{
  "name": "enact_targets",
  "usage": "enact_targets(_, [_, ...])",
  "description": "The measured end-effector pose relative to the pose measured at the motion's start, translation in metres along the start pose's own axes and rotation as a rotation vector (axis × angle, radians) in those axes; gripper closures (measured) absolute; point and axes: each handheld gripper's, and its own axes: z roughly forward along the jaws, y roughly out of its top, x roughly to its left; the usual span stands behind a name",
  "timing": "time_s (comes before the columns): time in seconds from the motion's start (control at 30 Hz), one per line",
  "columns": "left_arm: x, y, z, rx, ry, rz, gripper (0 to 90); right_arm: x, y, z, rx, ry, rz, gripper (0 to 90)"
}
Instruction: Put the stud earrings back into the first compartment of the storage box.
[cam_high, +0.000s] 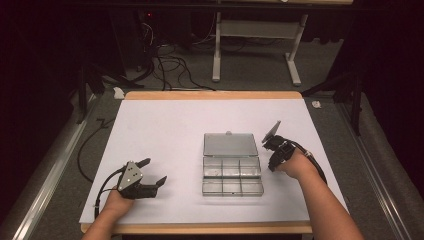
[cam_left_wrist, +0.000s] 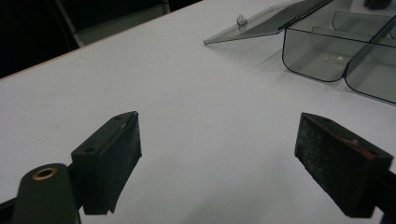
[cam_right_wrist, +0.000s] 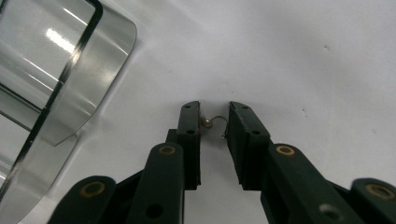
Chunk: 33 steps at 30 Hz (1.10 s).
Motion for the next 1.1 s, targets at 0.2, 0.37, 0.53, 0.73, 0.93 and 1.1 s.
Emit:
enact_targets(0.2, [0.000, 0.000, 0.000, 0.000, 0.000, -0.001, 15.0, -0.001, -0.001, -0.001, -0.013, -0.008, -0.010, 85.6])
enact_targets(0.37, [0.000, 0.000, 0.000, 0.000, 0.000, -0.001, 15.0, -0.002, -0.001, -0.002, -0.014, -0.010, -0.014, 86.6])
enact_targets(0.53, [0.000, 0.000, 0.000, 0.000, 0.000, -0.001, 15.0, -0.001, -0.002, -0.003, -0.006, -0.006, -0.011, 86.6])
enact_targets(0.73, [0.000, 0.000, 0.000, 0.000, 0.000, -0.001, 15.0, 0.001, -0.003, -0.010, -0.013, 0.004, -0.016, 86.5])
enact_targets(0.93, [0.000, 0.000, 0.000, 0.000, 0.001, 0.001, 15.0, 0.006, -0.004, -0.022, -0.023, 0.022, -0.011, 86.4])
enact_targets(1.1, [0.000, 0.000, 0.000, 0.001, 0.001, 0.000, 15.0, 0.012, -0.004, -0.031, -0.023, 0.027, -0.012, 86.4])
